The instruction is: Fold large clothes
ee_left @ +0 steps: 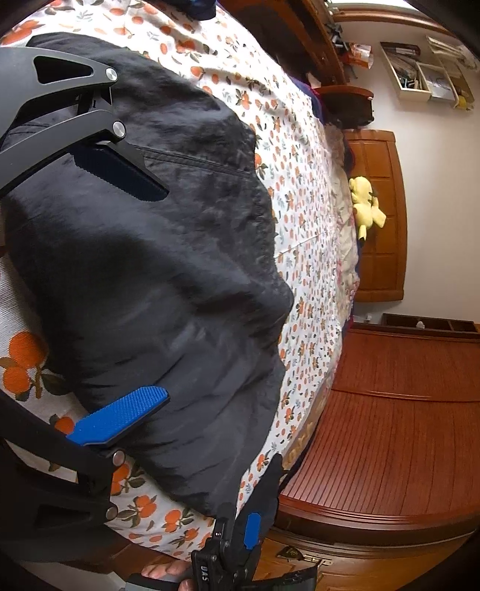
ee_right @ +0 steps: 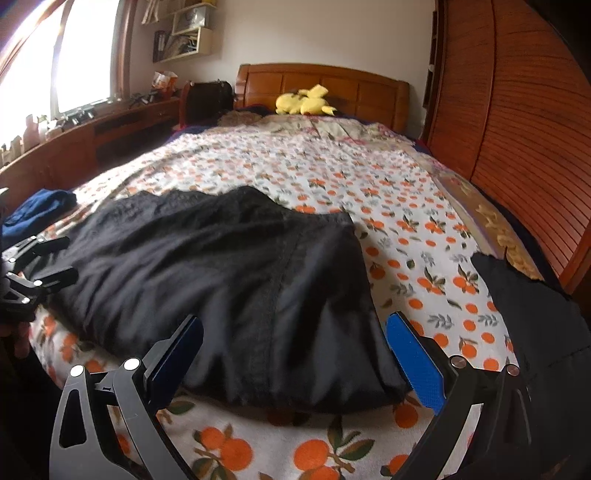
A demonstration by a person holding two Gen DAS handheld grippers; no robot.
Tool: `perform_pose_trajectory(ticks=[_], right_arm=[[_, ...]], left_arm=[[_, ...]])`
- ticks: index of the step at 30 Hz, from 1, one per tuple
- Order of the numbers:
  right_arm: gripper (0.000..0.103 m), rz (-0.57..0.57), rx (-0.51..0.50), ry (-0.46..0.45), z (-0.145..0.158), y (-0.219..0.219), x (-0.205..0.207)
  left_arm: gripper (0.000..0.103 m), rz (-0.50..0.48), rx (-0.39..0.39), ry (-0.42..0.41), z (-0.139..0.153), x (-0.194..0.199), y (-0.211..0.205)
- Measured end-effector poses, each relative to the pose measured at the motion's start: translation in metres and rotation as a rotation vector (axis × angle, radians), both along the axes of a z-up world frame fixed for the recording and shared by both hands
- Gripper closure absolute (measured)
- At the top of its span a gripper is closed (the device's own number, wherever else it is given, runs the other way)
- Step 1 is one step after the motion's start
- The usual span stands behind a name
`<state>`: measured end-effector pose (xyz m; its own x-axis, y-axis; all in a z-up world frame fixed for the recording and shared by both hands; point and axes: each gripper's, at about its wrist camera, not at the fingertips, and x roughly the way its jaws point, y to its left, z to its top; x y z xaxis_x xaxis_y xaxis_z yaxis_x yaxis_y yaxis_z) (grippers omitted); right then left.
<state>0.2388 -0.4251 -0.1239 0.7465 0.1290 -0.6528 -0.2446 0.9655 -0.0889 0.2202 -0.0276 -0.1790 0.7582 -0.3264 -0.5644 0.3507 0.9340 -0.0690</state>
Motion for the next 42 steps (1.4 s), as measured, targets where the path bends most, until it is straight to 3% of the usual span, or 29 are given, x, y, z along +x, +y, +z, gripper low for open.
perform_pose_trajectory(ticks=[8, 19, 25, 32, 34, 36, 42], right_arm=[[0.007, -0.056, 0.052, 0.061, -0.023, -0.026, 0.006], [0.007, -0.126, 0.154, 0.075, -0.021, -0.043, 0.011], [0.007, -0.151, 0.203, 0.167, -0.037, -0.054, 0.021], [0.041, -0.117, 0.267, 0.215, -0.045, -0.049, 0.027], [0.055, -0.113, 0.305, 0.219, -0.044, -0.051, 0.030], [0.077, -0.103, 0.331, 0.215, -0.041, -0.053, 0.032], [0.087, -0.034, 0.331, 0.128, -0.013, -0.037, 0.028]], left_arm=[[0.002, -0.003, 0.004, 0.009, -0.006, -0.002, 0.001], [0.002, -0.003, 0.019, 0.030, -0.011, 0.000, 0.002], [0.002, -0.008, 0.026, 0.039, -0.015, 0.001, 0.000], [0.002, -0.011, 0.028, 0.048, -0.019, 0.002, 0.002], [0.002, -0.010, 0.029, 0.049, -0.019, 0.001, 0.002], [0.002, -0.008, 0.029, 0.046, -0.019, 0.001, 0.003], [0.002, 0.002, 0.014, 0.032, -0.013, -0.002, 0.012]])
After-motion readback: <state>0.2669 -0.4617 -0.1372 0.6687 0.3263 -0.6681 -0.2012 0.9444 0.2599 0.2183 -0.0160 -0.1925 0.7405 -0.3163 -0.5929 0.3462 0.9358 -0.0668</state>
